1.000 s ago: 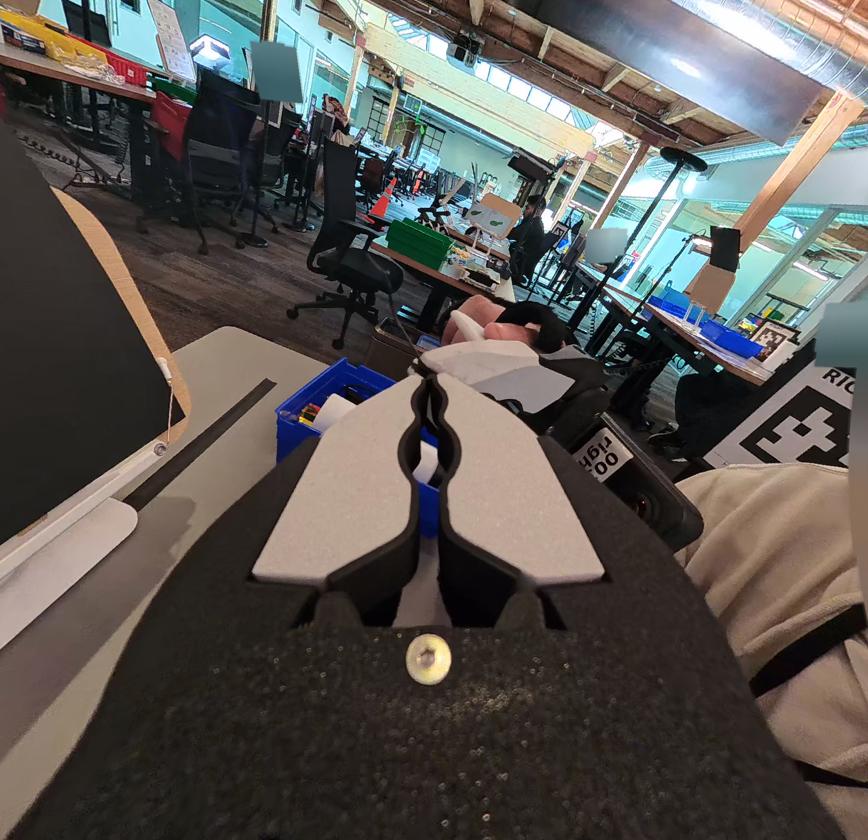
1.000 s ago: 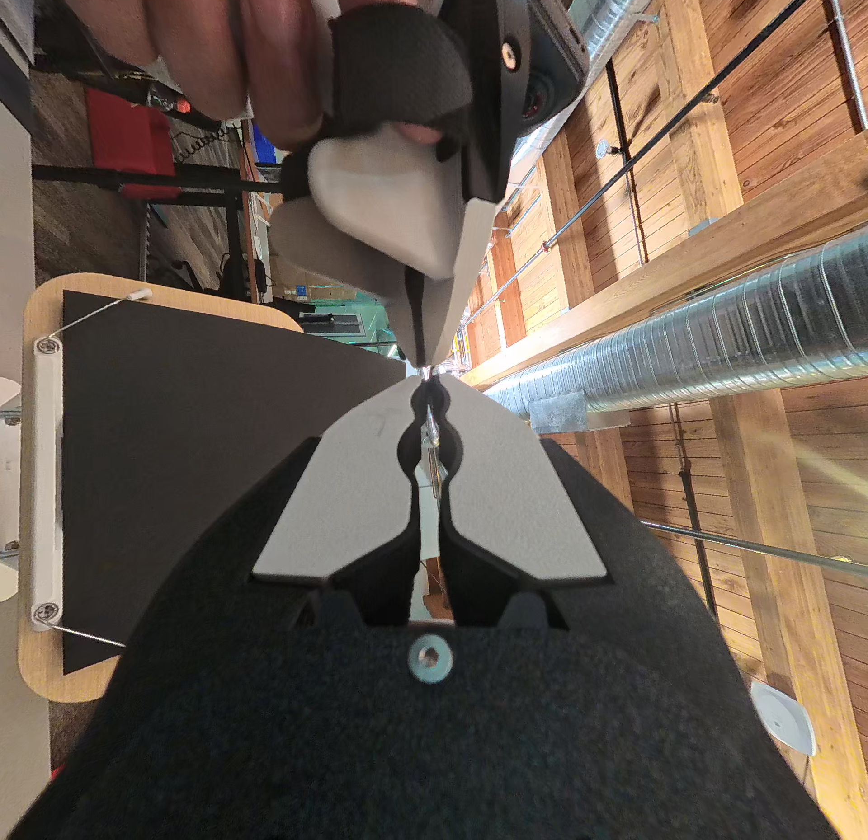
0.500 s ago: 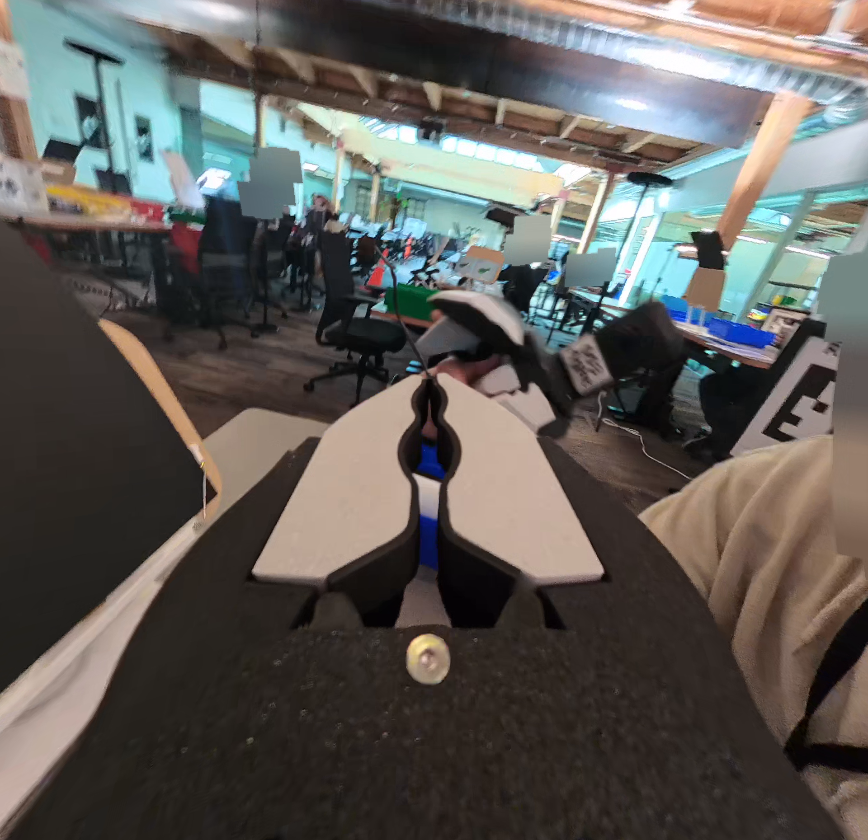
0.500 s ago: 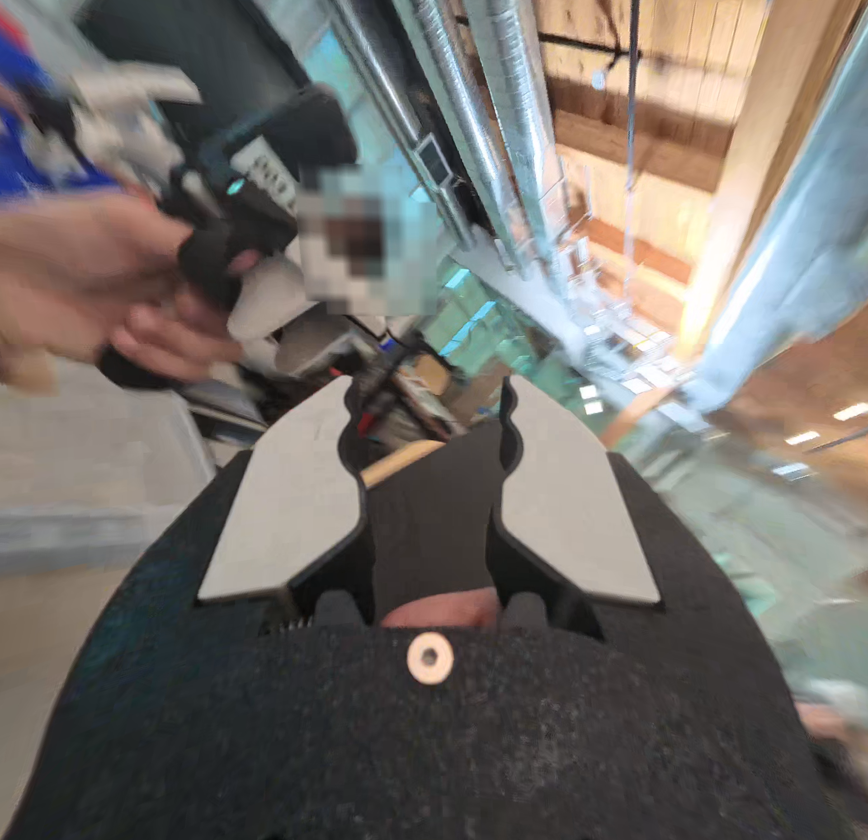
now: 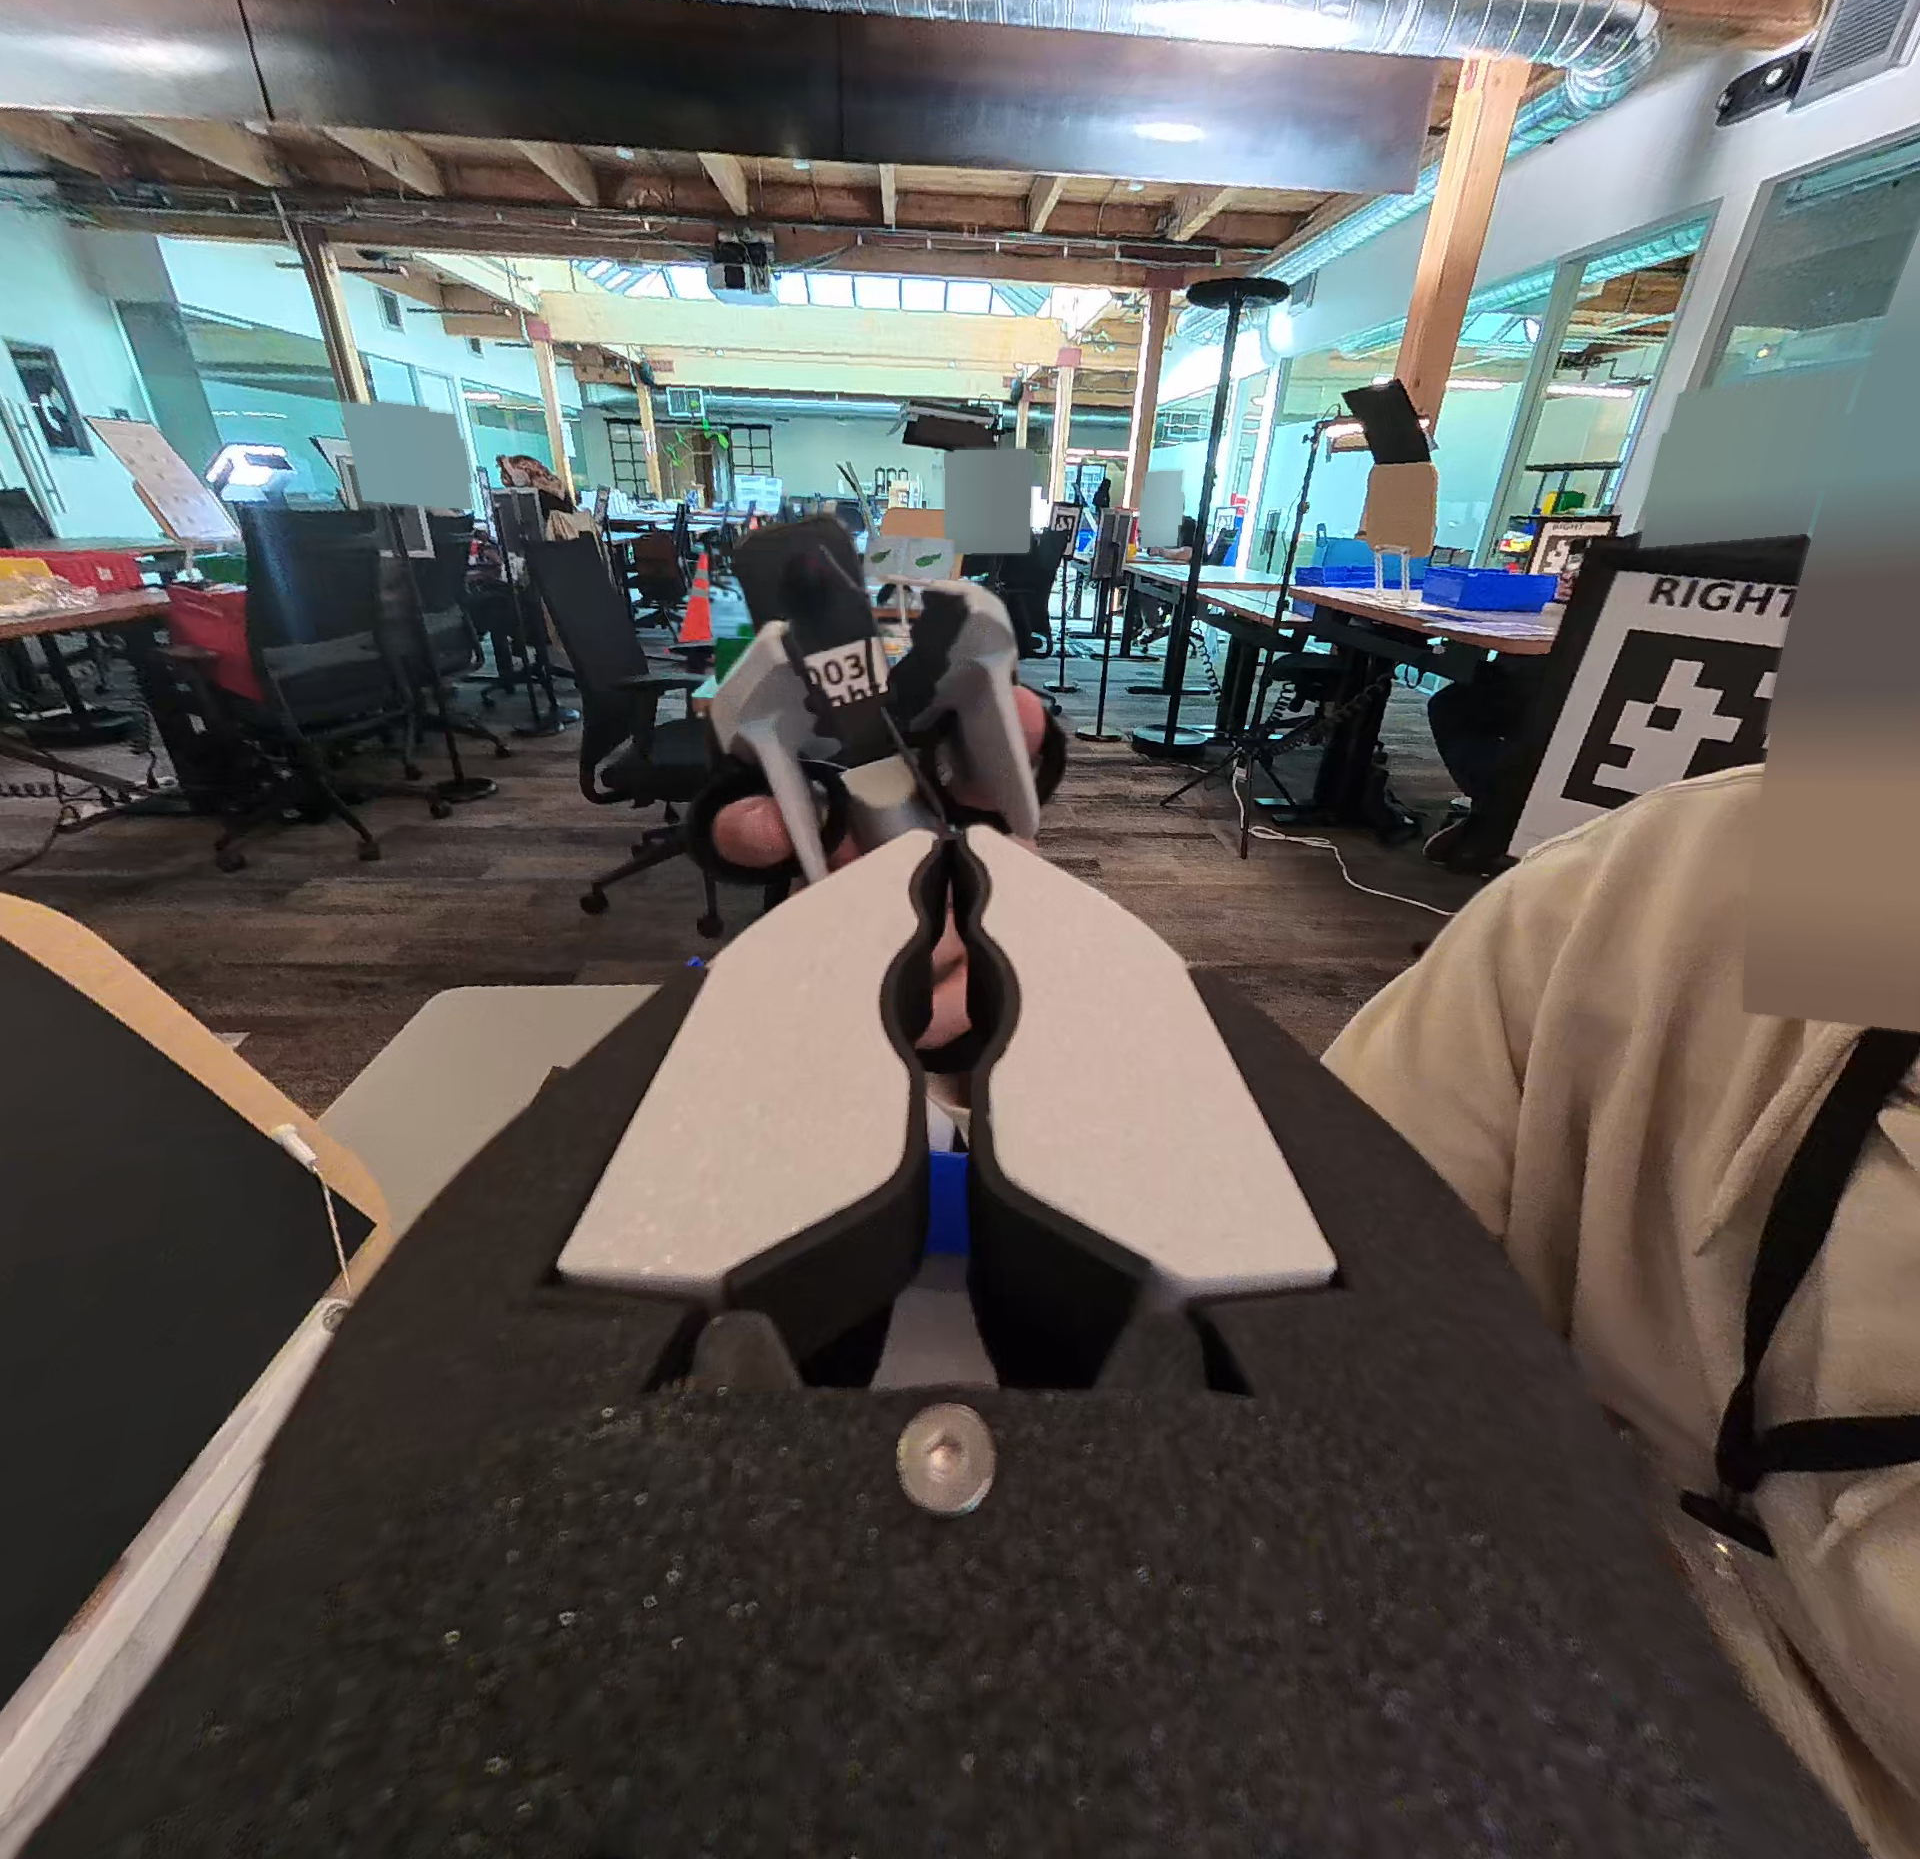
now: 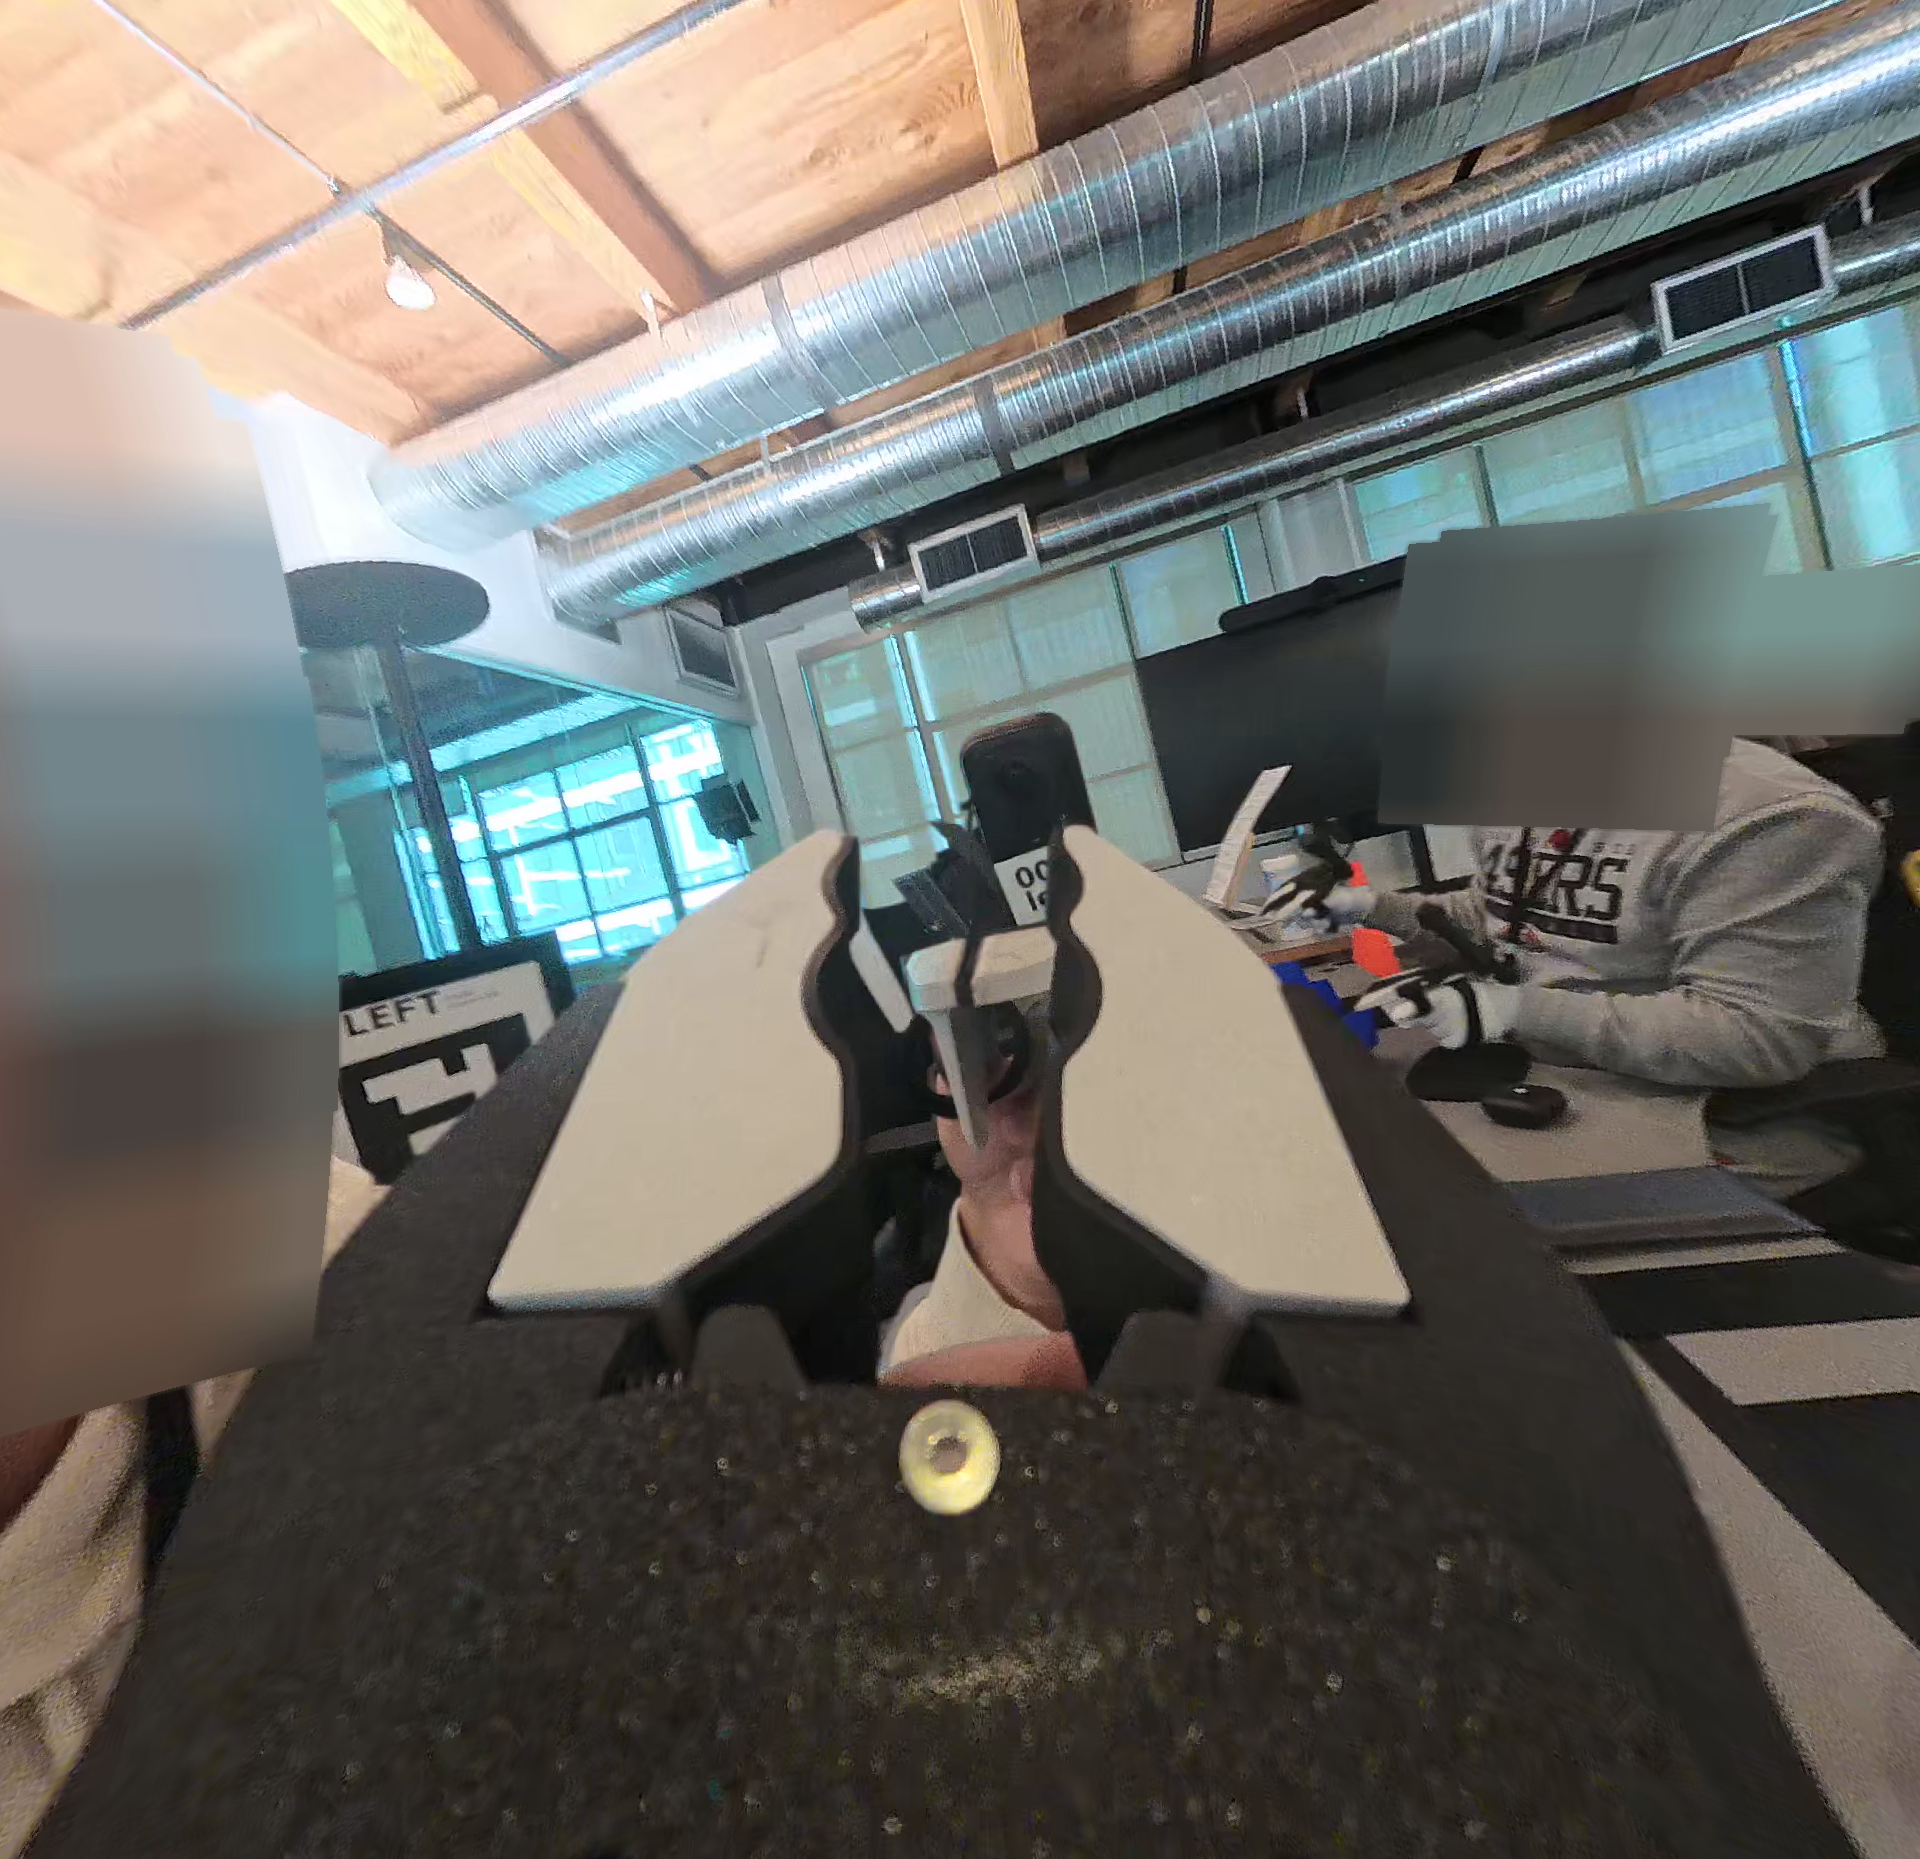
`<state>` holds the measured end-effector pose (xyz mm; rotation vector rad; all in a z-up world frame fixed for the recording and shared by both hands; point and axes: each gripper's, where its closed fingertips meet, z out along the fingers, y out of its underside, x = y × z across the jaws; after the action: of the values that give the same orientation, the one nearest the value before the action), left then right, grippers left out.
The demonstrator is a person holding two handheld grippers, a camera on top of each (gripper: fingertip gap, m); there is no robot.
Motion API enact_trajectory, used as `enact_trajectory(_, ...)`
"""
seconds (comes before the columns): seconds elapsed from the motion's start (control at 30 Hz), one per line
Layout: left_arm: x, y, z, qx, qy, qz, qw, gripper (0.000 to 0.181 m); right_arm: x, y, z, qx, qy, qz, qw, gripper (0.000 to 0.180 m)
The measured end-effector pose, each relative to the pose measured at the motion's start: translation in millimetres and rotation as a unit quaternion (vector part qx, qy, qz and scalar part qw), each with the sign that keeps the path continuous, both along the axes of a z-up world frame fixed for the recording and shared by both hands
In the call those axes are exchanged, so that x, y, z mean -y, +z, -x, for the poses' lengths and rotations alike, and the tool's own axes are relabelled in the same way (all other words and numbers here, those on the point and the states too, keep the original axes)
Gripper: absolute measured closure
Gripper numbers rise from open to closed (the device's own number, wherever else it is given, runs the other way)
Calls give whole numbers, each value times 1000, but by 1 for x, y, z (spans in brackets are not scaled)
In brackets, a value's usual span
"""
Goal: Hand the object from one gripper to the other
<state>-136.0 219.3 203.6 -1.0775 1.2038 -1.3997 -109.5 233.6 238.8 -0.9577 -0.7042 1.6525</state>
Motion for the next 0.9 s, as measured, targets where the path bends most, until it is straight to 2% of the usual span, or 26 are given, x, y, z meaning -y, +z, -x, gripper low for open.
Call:
enact_trajectory(0.2, 0, -8, -8, -19, -13, 7, 1000, 181, 0, 0, 2, 9, -27, -9, 1000, 152)
enact_trajectory(0.33, 1, -10, -13, -26, -16, 6, 1000, 181, -3, -3, 1, 15, -32, -11, 999, 175)
enact_trajectory(0.53, -12, -18, -15, -46, 15, 24, 999, 181, -5, -7, 3, 48, -58, -43, 996, 178)
enact_trajectory(0.57, -16, -19, -14, -49, 25, 26, 998, 179, -7, -8, 2, 55, -72, -49, 995, 178)
enact_trajectory(0.6, -20, -20, -12, -51, 37, 27, 998, 169, -9, -9, 2, 64, -90, -55, 992, 179)
enact_trajectory(0.63, -24, -20, -10, -54, 49, 27, 997, 157, -12, -11, 1, 76, -108, -62, 989, 178)
enact_trajectory(0.67, -27, -22, -7, -60, 60, 25, 996, 154, -14, -14, 1, 91, -124, -70, 986, 179)
enact_trajectory(0.8, -49, -33, 8, -108, 167, -22, 980, 153, -25, -33, 4, 174, -170, -81, 967, 178)
enact_trajectory(0.9, -43, -47, 8, -156, 172, -59, 971, 153, -11, -64, 20, 263, -88, -69, 958, 178)
